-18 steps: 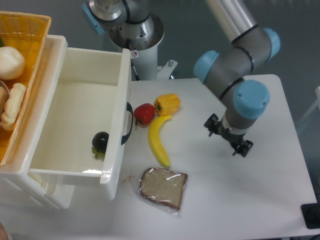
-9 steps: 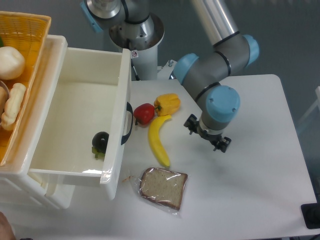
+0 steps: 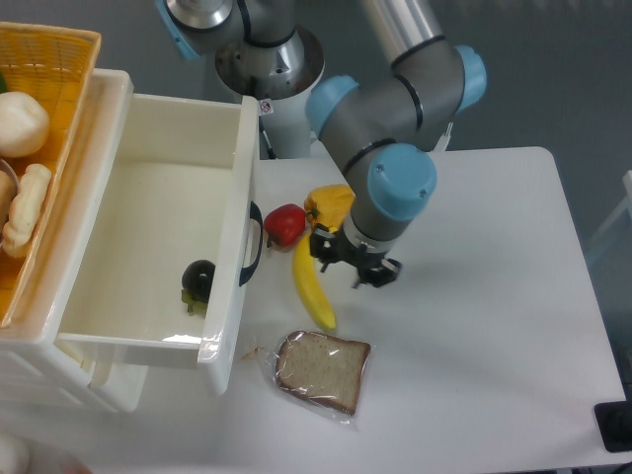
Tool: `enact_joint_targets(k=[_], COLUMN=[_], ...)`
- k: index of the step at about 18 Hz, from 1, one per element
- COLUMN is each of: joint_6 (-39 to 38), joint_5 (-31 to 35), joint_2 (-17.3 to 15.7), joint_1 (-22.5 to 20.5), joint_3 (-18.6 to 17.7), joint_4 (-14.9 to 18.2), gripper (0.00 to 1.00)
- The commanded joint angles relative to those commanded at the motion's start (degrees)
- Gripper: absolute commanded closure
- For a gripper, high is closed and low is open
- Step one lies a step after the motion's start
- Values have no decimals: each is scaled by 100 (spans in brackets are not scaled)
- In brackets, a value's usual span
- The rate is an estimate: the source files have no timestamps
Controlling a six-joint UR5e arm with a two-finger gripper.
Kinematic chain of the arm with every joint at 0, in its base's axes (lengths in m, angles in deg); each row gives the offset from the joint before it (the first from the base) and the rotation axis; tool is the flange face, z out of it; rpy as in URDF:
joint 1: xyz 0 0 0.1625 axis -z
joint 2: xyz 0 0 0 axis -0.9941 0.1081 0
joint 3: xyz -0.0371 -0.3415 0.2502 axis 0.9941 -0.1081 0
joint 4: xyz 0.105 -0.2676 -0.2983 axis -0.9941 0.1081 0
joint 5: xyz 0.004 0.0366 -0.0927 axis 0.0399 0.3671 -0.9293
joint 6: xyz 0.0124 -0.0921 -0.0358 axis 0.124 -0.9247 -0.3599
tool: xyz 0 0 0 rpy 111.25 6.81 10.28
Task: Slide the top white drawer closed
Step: 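Move the gripper toward the front panel of the open white drawer, then push the drawer front with the gripper into the drawer unit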
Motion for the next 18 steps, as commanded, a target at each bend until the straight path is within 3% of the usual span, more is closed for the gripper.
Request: enact_joint_targets(k=[2, 4, 10, 18], joint_6=[9, 9, 44, 53], joint_5=[-253, -640, -1028, -1134], joint_2=[-115, -194, -423, -476], joint_1=[1, 1, -139, -158], joint_3=[0, 0, 263, 334], joint_4=[283, 345, 1039, 1198], gripper=[92, 100, 100, 100])
